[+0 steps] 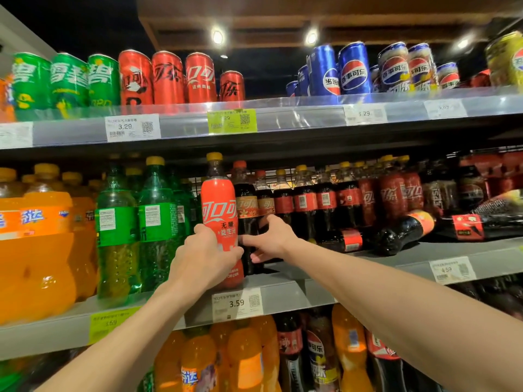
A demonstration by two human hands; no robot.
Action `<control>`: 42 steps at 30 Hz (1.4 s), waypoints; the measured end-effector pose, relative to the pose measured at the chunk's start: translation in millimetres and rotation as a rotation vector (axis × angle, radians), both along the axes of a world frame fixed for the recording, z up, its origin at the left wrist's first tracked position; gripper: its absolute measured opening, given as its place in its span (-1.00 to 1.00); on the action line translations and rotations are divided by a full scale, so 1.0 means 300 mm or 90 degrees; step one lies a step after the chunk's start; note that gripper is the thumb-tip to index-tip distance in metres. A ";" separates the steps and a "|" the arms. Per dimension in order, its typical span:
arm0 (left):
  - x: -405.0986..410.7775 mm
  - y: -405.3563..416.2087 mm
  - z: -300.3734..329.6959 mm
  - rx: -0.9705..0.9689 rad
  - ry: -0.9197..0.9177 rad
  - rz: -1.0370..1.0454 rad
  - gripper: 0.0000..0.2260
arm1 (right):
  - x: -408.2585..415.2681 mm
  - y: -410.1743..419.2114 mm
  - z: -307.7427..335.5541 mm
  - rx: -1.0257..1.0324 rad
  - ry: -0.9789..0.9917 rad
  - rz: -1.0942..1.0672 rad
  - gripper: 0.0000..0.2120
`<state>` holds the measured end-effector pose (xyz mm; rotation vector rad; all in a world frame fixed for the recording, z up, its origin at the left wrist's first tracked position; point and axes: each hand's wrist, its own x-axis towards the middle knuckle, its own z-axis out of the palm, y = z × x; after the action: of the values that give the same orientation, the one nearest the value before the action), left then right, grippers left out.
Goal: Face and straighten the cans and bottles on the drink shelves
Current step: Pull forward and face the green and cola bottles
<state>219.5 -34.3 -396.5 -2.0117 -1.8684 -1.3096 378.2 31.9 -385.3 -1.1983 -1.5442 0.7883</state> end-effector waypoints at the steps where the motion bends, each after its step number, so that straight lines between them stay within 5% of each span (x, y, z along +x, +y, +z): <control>1: -0.003 0.001 -0.001 0.000 -0.001 -0.003 -0.40 | -0.004 -0.002 0.000 -0.003 0.005 0.009 -0.26; 5: -0.005 -0.003 -0.003 0.000 -0.006 -0.009 -0.41 | 0.004 -0.036 0.001 -0.019 -0.002 0.045 -0.40; 19: 0.261 0.015 -0.009 -0.044 -0.075 -0.170 -0.39 | 0.427 -0.209 -0.003 0.036 -0.240 -0.238 -0.91; 24: 0.429 0.042 -0.011 -0.059 -0.073 -0.205 -0.37 | 0.557 -0.243 0.003 0.086 -0.394 -0.364 -0.71; 27: 0.513 0.058 -0.015 -0.061 -0.056 -0.216 -0.36 | 0.650 -0.225 -0.003 -0.026 -0.454 -0.490 -0.47; 31: 0.601 0.095 -0.017 -0.067 -0.046 -0.248 -0.36 | 0.753 -0.147 -0.006 -0.146 -0.385 -0.591 -0.20; 36: 0.675 0.141 -0.022 -0.078 -0.031 -0.266 -0.35 | 0.813 -0.047 0.001 -0.215 -0.340 -0.562 -0.07; 42: 0.714 0.174 -0.008 -0.110 -0.015 -0.263 -0.28 | 0.852 -0.031 -0.027 -0.161 0.192 -0.382 -0.47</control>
<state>433.6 17.8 -398.8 -2.5885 -1.6830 -1.2941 633.8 22.5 -393.4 -1.5427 -0.7867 0.7230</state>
